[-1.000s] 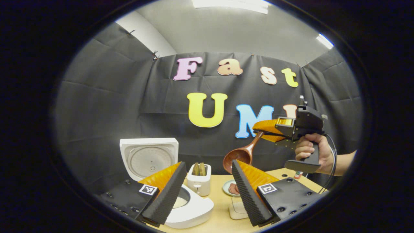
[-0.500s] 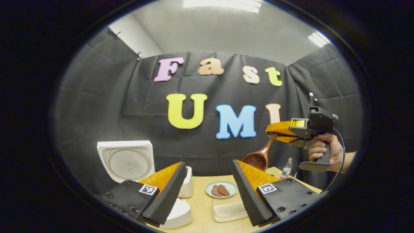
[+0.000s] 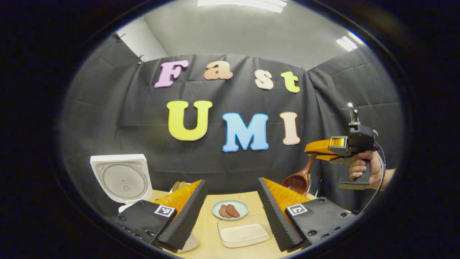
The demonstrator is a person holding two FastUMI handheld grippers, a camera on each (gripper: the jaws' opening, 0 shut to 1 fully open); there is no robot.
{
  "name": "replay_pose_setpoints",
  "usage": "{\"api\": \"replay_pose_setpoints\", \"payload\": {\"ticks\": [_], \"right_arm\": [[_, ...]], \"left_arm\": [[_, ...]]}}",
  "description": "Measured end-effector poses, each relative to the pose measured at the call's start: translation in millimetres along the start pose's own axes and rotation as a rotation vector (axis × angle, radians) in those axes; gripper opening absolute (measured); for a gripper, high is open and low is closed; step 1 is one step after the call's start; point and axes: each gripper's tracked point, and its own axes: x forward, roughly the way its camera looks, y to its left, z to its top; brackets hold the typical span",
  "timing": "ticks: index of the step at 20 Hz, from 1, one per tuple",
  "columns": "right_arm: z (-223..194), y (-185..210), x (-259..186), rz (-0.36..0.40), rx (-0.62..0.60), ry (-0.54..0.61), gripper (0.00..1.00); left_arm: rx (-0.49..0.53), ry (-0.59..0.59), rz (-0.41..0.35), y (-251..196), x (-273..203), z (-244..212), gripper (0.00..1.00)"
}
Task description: Close the left gripper, press the button to open the rice cooker; take a wooden spoon from the chopstick holder with the right hand, scoop a spoonful of rice and pour it into the rice cooker, then put the wooden spoon back into the chopstick holder.
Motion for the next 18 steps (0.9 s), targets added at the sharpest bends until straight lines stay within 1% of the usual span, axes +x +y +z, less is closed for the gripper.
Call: {"api": "replay_pose_setpoints", "payload": {"ticks": [3, 4, 7, 9, 12, 16, 17, 18], "right_arm": [[7, -27, -9, -0.058, -0.016, -0.008, 0.05], [9, -35, -12, -0.083, -0.036, -0.010, 0.05], [8, -76, -16, -0.188, -0.095, -0.009, 0.06], [6, -101, -16, -0.266, -0.118, -0.002, 0.06], [-7, -133, -15, -0.353, -0.166, 0.022, 0.06], [-26, -168, -10, -0.420, -0.206, 0.064, 0.05], [-33, -177, -5, -0.438, -0.216, 0.087, 0.05], [-40, -186, -1, -0.454, -0.220, 0.109, 0.05]], "left_arm": [[0.005, 0.004, -0.006, -7, 6, 2, 0.96], [0.010, 0.002, -0.007, -9, 8, 4, 0.97], [0.021, -0.003, 0.003, -11, 12, 10, 0.99], [0.021, -0.008, 0.013, -11, 15, 14, 0.96], [0.037, 0.001, 0.035, -10, 17, 15, 0.96], [0.061, 0.026, 0.070, -10, 14, 11, 0.98], [0.067, 0.026, 0.084, -10, 13, 12, 0.96], [0.078, 0.020, 0.104, -7, 11, 13, 0.96]]}}
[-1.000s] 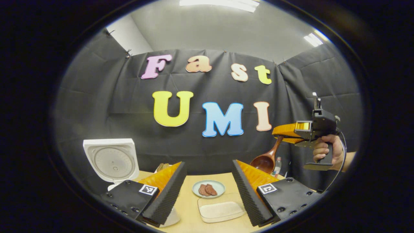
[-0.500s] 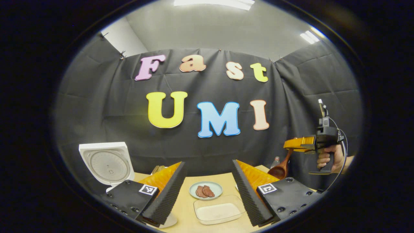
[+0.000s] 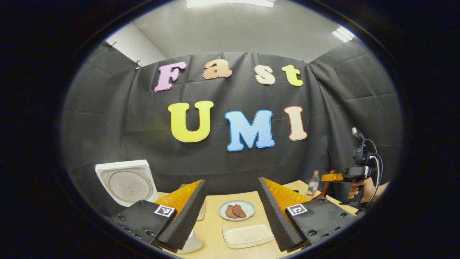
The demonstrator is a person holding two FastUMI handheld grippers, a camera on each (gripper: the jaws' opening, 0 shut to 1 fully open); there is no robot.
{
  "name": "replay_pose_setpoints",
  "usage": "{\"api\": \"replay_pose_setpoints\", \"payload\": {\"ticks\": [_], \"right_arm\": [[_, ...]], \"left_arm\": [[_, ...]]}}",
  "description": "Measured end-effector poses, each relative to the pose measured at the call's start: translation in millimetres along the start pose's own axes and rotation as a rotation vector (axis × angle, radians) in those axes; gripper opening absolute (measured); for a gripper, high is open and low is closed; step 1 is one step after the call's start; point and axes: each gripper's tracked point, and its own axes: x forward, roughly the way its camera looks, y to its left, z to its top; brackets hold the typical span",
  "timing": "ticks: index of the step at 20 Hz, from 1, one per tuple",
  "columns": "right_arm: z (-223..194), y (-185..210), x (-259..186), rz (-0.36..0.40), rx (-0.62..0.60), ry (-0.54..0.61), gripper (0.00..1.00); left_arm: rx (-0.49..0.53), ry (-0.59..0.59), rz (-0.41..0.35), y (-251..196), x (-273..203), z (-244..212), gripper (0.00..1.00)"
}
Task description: Close the left gripper, press the button to open the rice cooker; take a wooden spoon from the chopstick holder with the right hand, scoop a spoonful of rice and pour it into the rice cooker, then put the wooden spoon back into the chopstick holder.
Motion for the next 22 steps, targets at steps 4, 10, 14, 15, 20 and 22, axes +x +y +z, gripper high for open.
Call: {"api": "replay_pose_setpoints", "payload": {"ticks": [4, 10, 14, 15, 20, 22], "right_arm": [[-26, -15, 26, -0.034, 0.019, 0.068, 0.06], [-52, -23, 50, -0.053, 0.024, 0.132, 0.08], [-55, -64, 34, -0.119, -0.013, 0.103, 0.34], [-54, -77, 27, -0.155, -0.044, 0.094, 0.56], [-7, -100, -32, -0.230, -0.140, -0.038, 0.88], [18, -92, -53, -0.217, -0.194, -0.104, 0.88]], "left_arm": [[0.009, 0.019, 0.044, 6, -4, -2, 0.97], [0.009, 0.031, 0.061, 3, -2, -5, 0.96], [-0.013, 0.017, 0.038, -6, 3, -1, 0.95], [-0.012, 0.014, 0.029, -8, 6, -1, 0.95], [-0.065, -0.008, -0.004, -10, 20, 4, 0.99], [-0.059, -0.011, 0.006, 0, 24, 5, 0.96]]}}
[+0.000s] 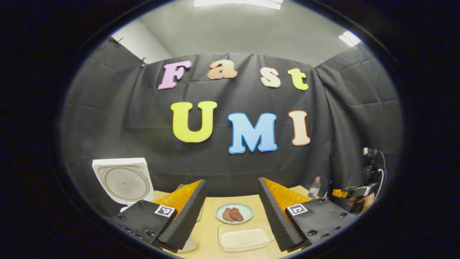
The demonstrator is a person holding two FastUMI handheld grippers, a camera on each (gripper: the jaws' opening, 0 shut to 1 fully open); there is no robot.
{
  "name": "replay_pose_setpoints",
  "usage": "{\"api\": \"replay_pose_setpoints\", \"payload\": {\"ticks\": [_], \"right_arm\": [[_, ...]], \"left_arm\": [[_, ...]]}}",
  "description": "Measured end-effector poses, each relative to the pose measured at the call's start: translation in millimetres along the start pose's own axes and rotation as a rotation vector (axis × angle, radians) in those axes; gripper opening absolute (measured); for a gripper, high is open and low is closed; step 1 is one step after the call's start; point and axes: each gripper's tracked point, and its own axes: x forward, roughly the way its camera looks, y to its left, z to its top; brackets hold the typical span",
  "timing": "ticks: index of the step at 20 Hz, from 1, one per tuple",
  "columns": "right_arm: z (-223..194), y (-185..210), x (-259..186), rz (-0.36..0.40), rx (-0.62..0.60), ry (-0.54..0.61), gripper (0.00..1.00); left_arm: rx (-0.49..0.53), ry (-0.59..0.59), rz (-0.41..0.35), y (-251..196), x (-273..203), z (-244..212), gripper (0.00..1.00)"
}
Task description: Close the left gripper, press the button to open the rice cooker; take a wooden spoon from the chopstick holder with the right hand, scoop a spoonful of rice and pour it into the rice cooker, then put the wooden spoon back into the chopstick holder.
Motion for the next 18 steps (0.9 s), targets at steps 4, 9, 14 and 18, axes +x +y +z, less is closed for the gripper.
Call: {"api": "replay_pose_setpoints", "payload": {"ticks": [4, 9, 14, 18], "right_arm": [[55, 18, -42, 0.038, -0.062, -0.125, 0.88], [94, 46, -83, 0.095, -0.069, -0.220, 0.88], [97, 56, -89, 0.097, -0.102, -0.228, 0.88], [96, 55, -86, 0.090, -0.096, -0.219, 0.88]], "left_arm": [[0.022, 0.016, 0.039, 34, 11, -1, 0.99], [0.025, 0.038, 0.085, 95, 25, 4, 0.96], [-0.019, -0.009, 0.165, 174, 51, 32, 0.99], [-0.058, 0.002, 0.290, 249, 68, 30, 0.98]]}}
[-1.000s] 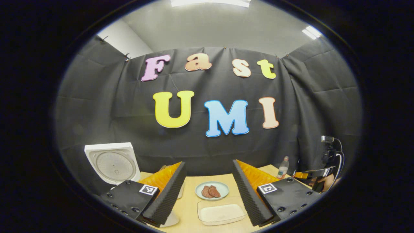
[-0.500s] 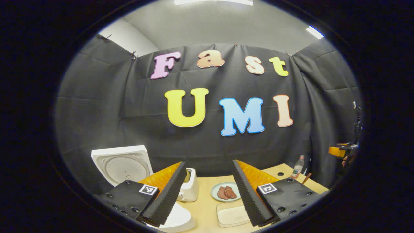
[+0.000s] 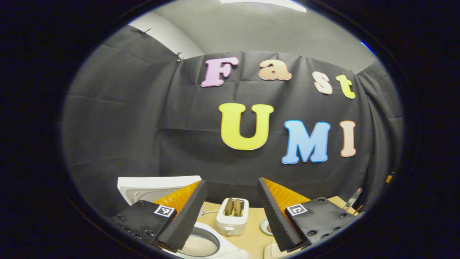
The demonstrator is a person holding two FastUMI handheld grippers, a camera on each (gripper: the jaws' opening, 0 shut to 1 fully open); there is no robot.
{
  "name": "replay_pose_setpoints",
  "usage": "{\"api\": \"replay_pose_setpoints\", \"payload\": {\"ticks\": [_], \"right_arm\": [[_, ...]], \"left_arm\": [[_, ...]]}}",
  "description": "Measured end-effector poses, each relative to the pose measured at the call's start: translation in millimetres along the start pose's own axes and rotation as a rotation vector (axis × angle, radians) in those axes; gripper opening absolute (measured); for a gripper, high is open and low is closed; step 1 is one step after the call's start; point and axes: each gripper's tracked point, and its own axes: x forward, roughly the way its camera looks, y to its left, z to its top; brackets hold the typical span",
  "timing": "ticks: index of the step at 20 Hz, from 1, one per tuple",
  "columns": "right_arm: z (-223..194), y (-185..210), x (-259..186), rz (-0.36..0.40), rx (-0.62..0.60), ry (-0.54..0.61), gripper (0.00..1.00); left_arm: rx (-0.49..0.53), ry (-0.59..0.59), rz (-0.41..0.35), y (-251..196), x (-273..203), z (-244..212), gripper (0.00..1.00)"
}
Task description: Close the left gripper, press the button to open the rice cooker; take a wooden spoon from the chopstick holder with the right hand, scoop a spoonful of rice and pour it into the rice cooker, then put the wooden spoon back into the chopstick holder.
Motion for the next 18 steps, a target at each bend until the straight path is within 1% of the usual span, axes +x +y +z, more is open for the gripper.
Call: {"api": "replay_pose_setpoints", "payload": {"ticks": [1, 3, 6, 9, 10, 11, 13, 15, 17, 18], "right_arm": [[-1, -2, 1, -0.002, -0.002, 0.004, 0.88], [-5, -7, 6, -0.012, 0.000, 0.022, 0.88], [-8, -5, 14, -0.017, 0.019, 0.039, 0.88], [-9, 8, 20, 0.006, -0.002, 0.049, 0.88], [-7, 13, 22, 0.014, -0.015, 0.047, 0.88], [-6, 17, 24, 0.019, -0.026, 0.044, 0.88], [-5, 22, 28, 0.027, -0.034, 0.051, 0.88], [-9, 29, 31, 0.052, -0.001, 0.071, 0.88], [-15, 31, 36, 0.061, 0.034, 0.097, 0.88], [-14, 32, 37, 0.061, 0.044, 0.100, 0.88]], "left_arm": [[0.033, -0.003, 0.038, 18, 8, 2, 0.96], [0.078, -0.012, 0.088, 46, 22, 11, 0.96], [0.061, 0.010, 0.125, 77, 49, 10, 0.98], [0.107, 0.039, 0.212, 120, 86, 5, 0.97], [0.108, 0.061, 0.240, 133, 96, 0, 0.97], [0.105, 0.079, 0.261, 145, 104, -7, 0.96], [0.083, 0.112, 0.291, 164, 119, -21, 0.97], [0.074, 0.143, 0.324, 180, 131, -35, 0.96], [0.025, 0.200, 0.346, 192, 140, -54, 0.97], [-0.014, 0.179, 0.359, 194, 137, -51, 0.97]]}}
